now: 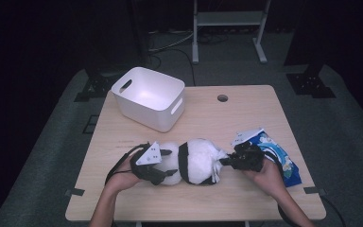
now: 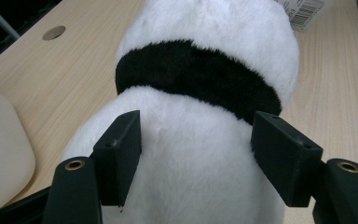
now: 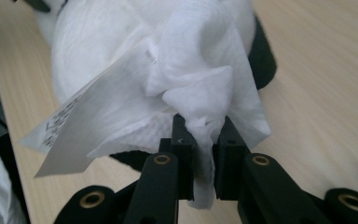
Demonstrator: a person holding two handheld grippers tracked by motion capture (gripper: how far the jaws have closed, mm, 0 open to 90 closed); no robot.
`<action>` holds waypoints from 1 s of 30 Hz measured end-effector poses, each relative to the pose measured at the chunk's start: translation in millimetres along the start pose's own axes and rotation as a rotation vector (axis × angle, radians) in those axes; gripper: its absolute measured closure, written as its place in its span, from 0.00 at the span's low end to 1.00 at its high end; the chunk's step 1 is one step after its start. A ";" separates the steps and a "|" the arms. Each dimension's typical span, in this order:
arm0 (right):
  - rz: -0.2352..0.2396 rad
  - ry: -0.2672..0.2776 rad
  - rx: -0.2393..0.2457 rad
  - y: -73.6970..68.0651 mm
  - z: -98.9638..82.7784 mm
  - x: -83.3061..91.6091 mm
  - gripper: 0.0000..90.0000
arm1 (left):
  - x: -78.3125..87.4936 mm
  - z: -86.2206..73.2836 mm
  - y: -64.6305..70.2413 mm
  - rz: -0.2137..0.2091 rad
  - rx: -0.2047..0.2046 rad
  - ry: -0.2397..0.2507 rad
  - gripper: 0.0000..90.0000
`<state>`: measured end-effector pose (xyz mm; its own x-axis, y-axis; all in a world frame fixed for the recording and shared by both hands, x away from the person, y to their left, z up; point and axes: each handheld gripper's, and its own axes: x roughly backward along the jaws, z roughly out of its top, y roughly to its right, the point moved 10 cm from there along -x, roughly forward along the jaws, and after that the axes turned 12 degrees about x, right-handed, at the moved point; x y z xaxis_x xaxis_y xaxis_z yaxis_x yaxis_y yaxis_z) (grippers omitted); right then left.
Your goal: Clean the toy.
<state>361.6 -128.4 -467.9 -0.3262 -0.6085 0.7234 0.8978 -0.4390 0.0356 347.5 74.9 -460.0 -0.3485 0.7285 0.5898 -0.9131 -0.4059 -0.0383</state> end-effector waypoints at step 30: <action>0.040 0.001 -0.005 -7.2 -0.7 -7.8 0.89 | -0.6 -0.8 0.6 -0.005 0.003 -0.005 0.37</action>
<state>357.5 -121.0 -474.3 -0.2908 -0.6261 0.7234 0.9085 -0.4179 0.0035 347.0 74.6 -461.0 -0.3426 0.7277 0.5942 -0.9142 -0.4039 -0.0324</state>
